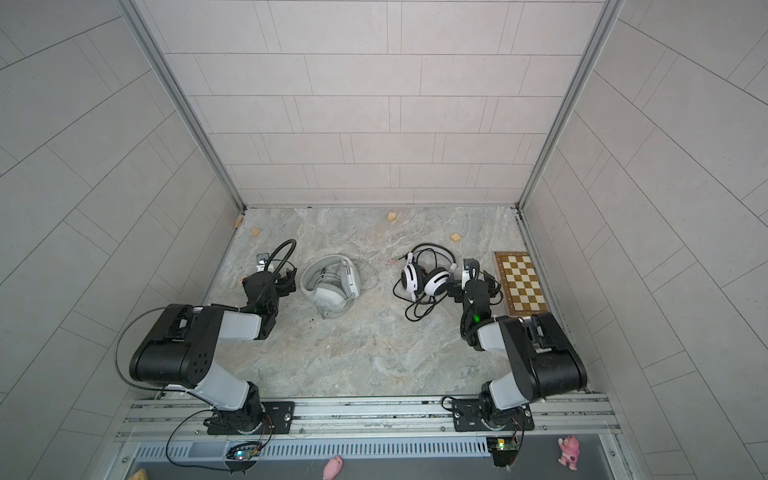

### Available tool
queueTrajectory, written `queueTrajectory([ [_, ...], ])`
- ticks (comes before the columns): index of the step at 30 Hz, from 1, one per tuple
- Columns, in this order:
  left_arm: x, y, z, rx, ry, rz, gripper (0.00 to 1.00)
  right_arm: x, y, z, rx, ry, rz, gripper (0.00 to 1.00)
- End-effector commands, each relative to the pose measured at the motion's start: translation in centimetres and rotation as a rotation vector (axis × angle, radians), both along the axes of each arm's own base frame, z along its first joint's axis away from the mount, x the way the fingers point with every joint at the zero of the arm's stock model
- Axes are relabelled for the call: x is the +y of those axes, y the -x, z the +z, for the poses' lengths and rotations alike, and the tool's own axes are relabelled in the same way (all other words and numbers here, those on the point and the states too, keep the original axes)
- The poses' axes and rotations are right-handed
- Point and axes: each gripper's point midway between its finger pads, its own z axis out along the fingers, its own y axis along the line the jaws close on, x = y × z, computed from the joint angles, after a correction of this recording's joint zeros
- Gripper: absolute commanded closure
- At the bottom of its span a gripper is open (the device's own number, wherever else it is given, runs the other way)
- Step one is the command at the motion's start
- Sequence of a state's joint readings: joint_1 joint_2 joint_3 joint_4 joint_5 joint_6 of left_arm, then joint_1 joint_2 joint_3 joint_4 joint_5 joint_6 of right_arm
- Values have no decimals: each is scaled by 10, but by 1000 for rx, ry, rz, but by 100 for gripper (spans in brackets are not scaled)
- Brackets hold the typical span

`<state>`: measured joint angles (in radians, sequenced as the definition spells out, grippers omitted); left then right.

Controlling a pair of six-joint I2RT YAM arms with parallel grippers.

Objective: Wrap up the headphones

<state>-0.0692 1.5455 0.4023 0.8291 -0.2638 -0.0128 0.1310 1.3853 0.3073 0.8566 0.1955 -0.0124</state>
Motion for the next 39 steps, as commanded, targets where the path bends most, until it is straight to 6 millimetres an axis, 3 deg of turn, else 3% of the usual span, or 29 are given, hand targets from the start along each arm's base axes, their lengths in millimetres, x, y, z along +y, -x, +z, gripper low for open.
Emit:
queueTrajectory([
  [1, -11, -5, 31, -5, -2, -53, 0, -1, 6, 36, -4, -90, -36, 1],
  [6, 7, 15, 66, -11, 146, 126, 0, 1, 22, 80, -26, -301, -71, 1],
  [8, 13, 26, 69, -14, 221, 192, 0, 24, 20, 93, 6, -352, 58, 1],
  [13, -17, 26, 61, 14, 392, 70, 0, 101, 11, 95, 225, -501, 303, 11],
  [16, -15, 31, 44, 104, 425, 126, 0, 166, 10, 85, 405, -407, 419, 12],
  [19, -26, 32, 28, 157, 468, 82, 0, 226, 8, 77, 533, -322, 504, 14],
  [25, -35, 49, 23, 172, 506, 45, 0, 316, -4, 64, 697, -216, 552, 14],
  [30, -38, 56, 24, 125, 532, 18, 0, 345, -12, 38, 828, -51, 518, 15],
  [39, -49, 51, 18, 133, 584, -23, 0, 353, -26, -14, 946, 60, 400, 18],
])
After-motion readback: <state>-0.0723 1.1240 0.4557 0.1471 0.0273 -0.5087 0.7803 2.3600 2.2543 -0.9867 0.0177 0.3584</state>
